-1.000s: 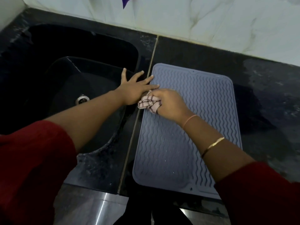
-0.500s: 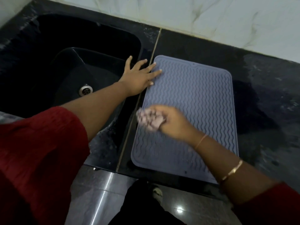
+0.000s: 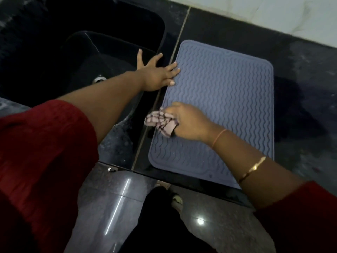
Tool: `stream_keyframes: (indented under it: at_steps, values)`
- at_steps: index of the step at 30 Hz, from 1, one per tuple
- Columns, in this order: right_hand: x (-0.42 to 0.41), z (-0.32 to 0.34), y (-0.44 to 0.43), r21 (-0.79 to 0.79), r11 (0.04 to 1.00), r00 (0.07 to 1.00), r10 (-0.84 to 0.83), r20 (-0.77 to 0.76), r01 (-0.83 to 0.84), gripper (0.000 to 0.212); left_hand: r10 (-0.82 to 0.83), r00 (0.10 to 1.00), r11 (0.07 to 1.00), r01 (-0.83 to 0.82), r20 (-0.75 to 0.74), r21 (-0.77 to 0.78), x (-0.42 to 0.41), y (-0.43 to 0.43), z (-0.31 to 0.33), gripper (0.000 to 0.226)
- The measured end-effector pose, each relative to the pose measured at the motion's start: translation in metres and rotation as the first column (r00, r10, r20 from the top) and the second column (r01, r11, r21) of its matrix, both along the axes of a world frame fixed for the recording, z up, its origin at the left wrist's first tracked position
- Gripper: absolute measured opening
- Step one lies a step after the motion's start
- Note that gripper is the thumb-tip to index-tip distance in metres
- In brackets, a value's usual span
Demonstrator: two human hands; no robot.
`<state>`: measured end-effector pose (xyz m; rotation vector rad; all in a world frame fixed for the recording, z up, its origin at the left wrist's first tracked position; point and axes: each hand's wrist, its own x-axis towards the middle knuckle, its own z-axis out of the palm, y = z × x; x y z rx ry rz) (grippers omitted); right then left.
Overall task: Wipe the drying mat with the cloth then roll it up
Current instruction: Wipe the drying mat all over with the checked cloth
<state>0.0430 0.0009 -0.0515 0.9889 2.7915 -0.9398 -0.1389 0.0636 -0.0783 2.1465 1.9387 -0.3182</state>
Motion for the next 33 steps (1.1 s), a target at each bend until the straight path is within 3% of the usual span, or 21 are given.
stream_keyframes:
  at_steps: [5, 8, 11, 13, 15, 20, 25, 30, 33]
  values:
    - [0.018, 0.001, -0.061, -0.037, 0.994, 0.993, 0.101, -0.053, -0.103, 0.033, 0.007, 1.0, 1.0, -0.007, -0.019, 0.001, 0.003, 0.001, 0.005, 0.055]
    - [0.025, 0.001, -0.074, -0.099, 0.98, 0.981, 0.165, -0.1, -0.175, 0.031, -0.015, 1.0, 0.99, 0.013, 0.009, 0.143, 0.01, -0.01, 0.009, 0.051]
    - [0.026, 0.011, -0.041, -0.214, 0.977, 0.973, -0.03, -0.23, -0.02, 0.018, 0.003, 0.983, 0.95, -0.06, 0.184, 0.306, 0.013, -0.029, 0.006, 0.045]
    - [0.023, 0.018, -0.003, -0.139, 0.983, 0.953, -0.15, -0.262, 0.116, 0.021, 0.053, 0.947, 0.951, -0.144, 0.316, 0.274, 0.013, -0.043, 0.0, 0.044]
    - [0.018, 0.02, 0.023, -0.044, 0.987, 0.95, -0.163, -0.267, 0.157, 0.025, 0.097, 0.917, 0.967, -0.179, 0.387, 0.181, 0.014, -0.054, -0.008, 0.05]
    - [0.007, -0.008, 0.0, 0.187, 0.974, 0.992, -0.124, -0.03, 0.127, 0.042, 0.097, 0.974, 0.988, -0.12, 0.203, 0.101, 0.02, -0.064, -0.021, 0.059]
    - [0.019, -0.014, -0.053, 0.218, 0.976, 0.999, 0.03, -0.018, -0.026, 0.044, 0.083, 0.987, 0.991, -0.096, 0.139, 0.089, 0.02, -0.059, -0.011, 0.056]
    - [0.038, -0.011, -0.095, 0.152, 0.979, 0.987, 0.15, -0.057, -0.139, 0.048, 0.087, 0.987, 0.994, -0.094, 0.132, 0.046, 0.017, -0.056, -0.006, 0.059]
    - [0.046, -0.001, -0.087, -0.002, 0.983, 0.971, 0.181, -0.155, -0.183, 0.046, 0.109, 0.982, 0.993, -0.116, 0.157, 0.033, 0.021, -0.056, -0.008, 0.058]
